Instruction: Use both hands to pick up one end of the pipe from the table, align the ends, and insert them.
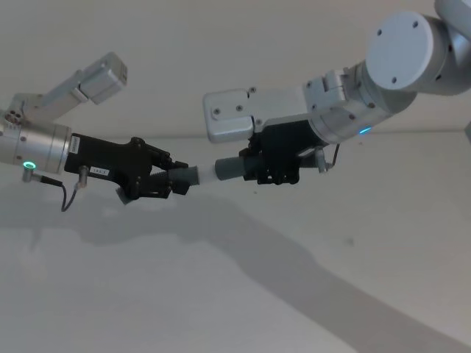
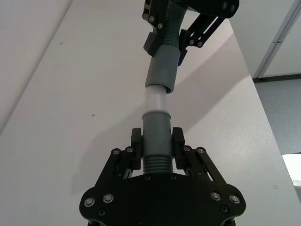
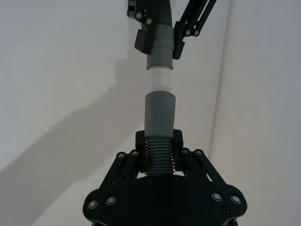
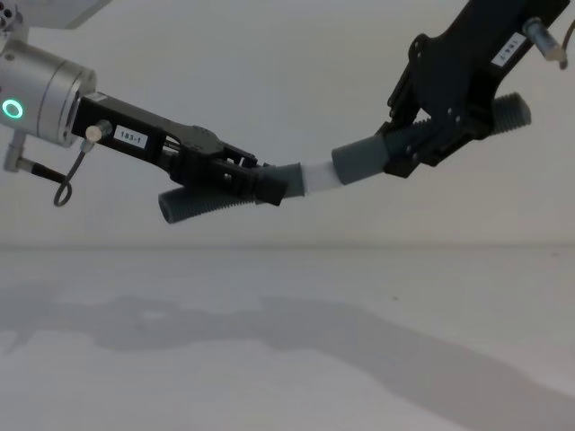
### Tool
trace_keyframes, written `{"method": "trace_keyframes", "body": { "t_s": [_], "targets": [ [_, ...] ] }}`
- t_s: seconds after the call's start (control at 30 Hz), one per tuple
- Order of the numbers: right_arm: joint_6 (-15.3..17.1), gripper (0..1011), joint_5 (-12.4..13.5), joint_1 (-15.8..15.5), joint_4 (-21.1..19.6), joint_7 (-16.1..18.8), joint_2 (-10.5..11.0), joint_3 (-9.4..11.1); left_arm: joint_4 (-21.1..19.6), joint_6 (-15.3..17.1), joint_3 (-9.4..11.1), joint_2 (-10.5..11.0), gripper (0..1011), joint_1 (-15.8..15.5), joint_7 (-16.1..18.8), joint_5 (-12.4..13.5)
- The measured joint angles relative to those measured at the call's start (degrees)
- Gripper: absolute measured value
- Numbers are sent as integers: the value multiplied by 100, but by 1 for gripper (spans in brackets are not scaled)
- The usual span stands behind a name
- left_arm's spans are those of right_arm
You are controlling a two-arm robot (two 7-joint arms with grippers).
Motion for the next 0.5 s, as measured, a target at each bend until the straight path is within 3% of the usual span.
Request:
{"method": "trace_keyframes", "body": {
  "t_s": [0.5],
  "targets": [
    [158,286,47,-1,-23,-49,8,-43,0,0,1,-3,358,0,0,-1]
  ]
}}
